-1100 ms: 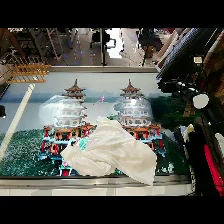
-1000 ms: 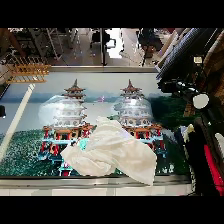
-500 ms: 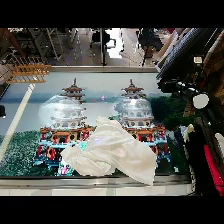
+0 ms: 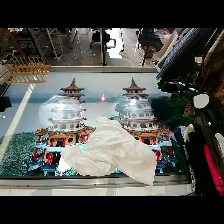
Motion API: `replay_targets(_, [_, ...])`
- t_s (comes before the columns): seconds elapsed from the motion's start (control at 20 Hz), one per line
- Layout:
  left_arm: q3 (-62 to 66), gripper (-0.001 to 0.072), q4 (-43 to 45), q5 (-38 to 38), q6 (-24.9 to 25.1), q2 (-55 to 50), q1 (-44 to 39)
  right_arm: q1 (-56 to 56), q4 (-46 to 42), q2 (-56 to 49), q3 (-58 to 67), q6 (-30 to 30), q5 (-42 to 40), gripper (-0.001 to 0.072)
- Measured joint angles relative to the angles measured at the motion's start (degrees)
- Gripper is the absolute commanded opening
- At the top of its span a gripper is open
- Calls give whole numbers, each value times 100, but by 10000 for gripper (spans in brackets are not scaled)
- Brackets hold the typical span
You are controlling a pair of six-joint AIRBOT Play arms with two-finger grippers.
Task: Fold the clothes and pants, and hang the long-sleeved shirts on hangers.
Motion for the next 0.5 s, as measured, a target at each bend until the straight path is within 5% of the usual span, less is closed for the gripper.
replay_targets(0.5, [-1353,697,-964,-1502,603,-498,-1001,0,-369,1095,4,179,962,18])
